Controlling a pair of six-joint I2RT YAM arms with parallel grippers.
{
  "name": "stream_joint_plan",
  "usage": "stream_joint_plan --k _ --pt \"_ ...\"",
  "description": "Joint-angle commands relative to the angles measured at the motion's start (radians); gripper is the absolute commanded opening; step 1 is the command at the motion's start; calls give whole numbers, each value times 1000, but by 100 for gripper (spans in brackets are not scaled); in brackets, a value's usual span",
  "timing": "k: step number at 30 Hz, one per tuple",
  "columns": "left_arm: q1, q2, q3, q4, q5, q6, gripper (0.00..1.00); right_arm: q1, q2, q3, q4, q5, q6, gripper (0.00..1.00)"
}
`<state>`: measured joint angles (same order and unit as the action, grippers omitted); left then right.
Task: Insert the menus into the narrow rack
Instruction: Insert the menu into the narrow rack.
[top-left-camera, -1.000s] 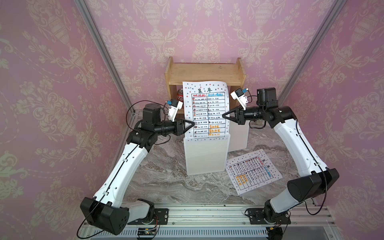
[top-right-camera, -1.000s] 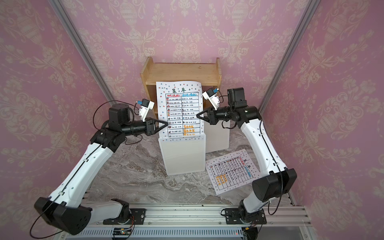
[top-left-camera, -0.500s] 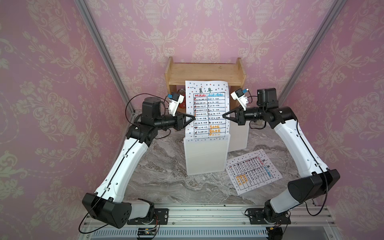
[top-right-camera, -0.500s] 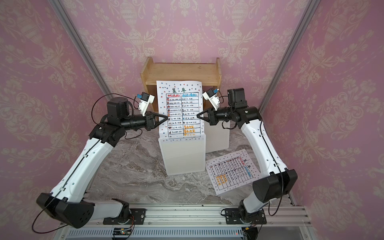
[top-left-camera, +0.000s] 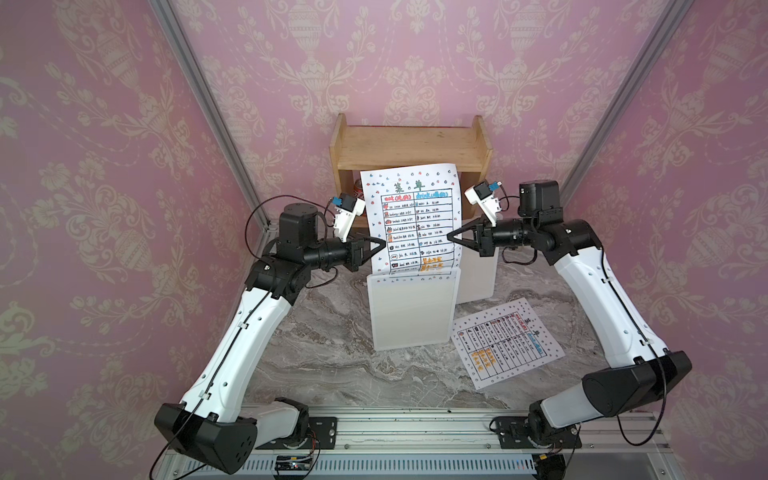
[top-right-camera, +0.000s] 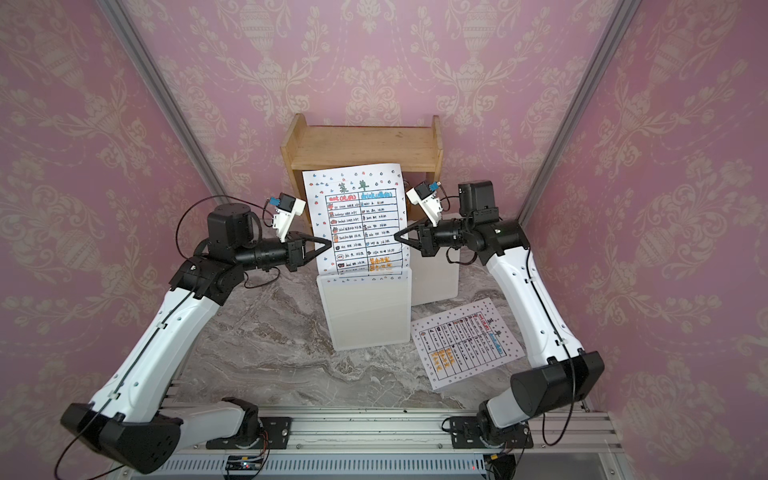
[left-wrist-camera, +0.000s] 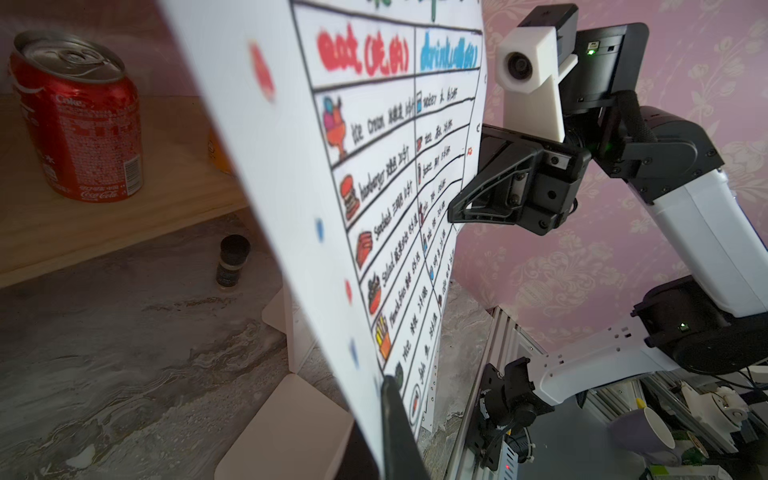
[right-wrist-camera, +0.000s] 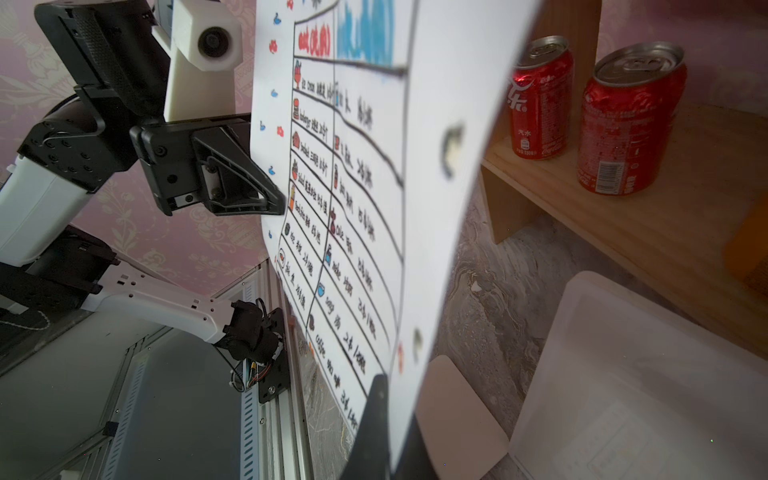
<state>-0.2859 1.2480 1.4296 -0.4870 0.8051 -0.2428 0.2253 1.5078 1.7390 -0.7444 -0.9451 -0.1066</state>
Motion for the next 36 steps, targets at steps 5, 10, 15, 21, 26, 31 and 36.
stream_joint_plan --k 5,10,15,21,26,31,36 --pt "-1 -31 -30 -12 -16 52 3 4 -22 -30 63 2 22 0" --pt "-2 -36 -43 -9 -33 73 10 21 -3 -23 59 19 16 0" --pt "-2 -33 -48 -8 -43 89 20 38 20 -11 52 29 10 0" --pt "-1 -30 -49 -6 -44 88 20 40 18 -20 50 35 4 0" --pt "-1 -42 -63 3 -43 76 14 40 4 -47 53 50 -7 0" --pt "-2 -66 -91 10 -39 70 5 40 -9 -59 48 60 -13 0" --pt "-2 -89 -127 27 -37 64 2 41 -32 -92 64 61 -4 0"
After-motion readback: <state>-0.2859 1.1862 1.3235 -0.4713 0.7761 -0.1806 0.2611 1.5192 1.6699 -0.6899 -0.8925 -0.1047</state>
